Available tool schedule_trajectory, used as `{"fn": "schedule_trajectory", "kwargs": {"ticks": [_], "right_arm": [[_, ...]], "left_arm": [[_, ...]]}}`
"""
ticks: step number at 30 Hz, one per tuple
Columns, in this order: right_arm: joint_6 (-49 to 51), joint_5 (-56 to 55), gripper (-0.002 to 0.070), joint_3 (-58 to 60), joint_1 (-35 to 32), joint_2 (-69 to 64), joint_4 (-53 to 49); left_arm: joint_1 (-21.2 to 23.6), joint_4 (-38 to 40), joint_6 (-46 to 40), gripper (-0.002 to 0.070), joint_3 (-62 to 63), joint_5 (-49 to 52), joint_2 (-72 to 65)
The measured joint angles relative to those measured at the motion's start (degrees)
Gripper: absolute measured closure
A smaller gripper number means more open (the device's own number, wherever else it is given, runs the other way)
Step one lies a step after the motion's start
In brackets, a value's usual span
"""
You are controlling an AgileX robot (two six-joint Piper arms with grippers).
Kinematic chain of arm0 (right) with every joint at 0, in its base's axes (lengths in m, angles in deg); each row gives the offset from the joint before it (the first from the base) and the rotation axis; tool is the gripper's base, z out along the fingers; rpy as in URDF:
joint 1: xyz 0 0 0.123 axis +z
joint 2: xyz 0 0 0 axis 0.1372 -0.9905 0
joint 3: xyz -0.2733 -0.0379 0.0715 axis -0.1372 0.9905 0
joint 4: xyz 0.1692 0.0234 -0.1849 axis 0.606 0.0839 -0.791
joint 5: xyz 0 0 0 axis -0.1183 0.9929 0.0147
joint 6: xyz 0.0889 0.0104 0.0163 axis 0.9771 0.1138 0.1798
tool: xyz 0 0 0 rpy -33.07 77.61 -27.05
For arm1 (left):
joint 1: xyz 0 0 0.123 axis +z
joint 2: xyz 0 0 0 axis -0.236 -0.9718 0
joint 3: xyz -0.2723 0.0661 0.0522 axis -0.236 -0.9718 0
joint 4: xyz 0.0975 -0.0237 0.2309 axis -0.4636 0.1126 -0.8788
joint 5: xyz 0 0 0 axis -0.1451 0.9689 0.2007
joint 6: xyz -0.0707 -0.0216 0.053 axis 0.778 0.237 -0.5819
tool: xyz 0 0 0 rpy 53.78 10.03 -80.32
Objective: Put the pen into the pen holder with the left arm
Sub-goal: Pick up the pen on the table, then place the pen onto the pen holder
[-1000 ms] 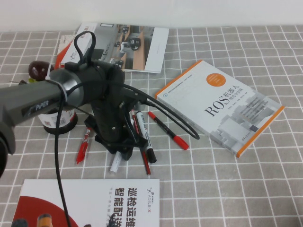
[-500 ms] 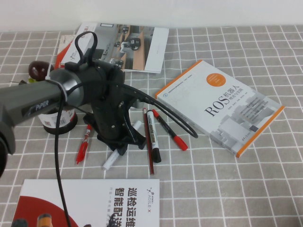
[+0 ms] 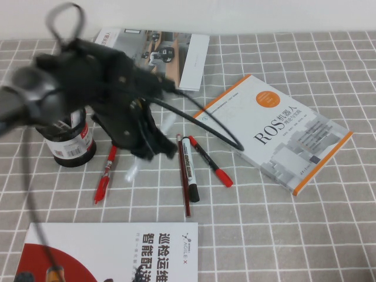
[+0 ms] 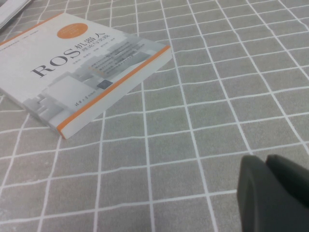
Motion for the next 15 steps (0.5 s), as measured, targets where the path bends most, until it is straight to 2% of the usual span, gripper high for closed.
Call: {"fn": "schedule_trajectory", "kwargs": {"ticks": [5, 10, 15], "right_arm": [[0.0, 0.0, 0.0691, 0.0, 0.0, 0.0, 0.0], [0.0, 0.0, 0.0691, 0.0, 0.0, 0.0, 0.0], [0.0, 0.0, 0.0692, 0.0, 0.0, 0.0, 0.0]], "left_arm": [[0.0, 0.1, 0.8, 0.0566, -8.4, -11.4, 13.5], [0.0, -1.1, 2.2, 0.0566, -21.4, -28.9, 27.2], [0.0, -2.0, 2.7, 0.0566, -32.1, -44.1, 34.9]]}}
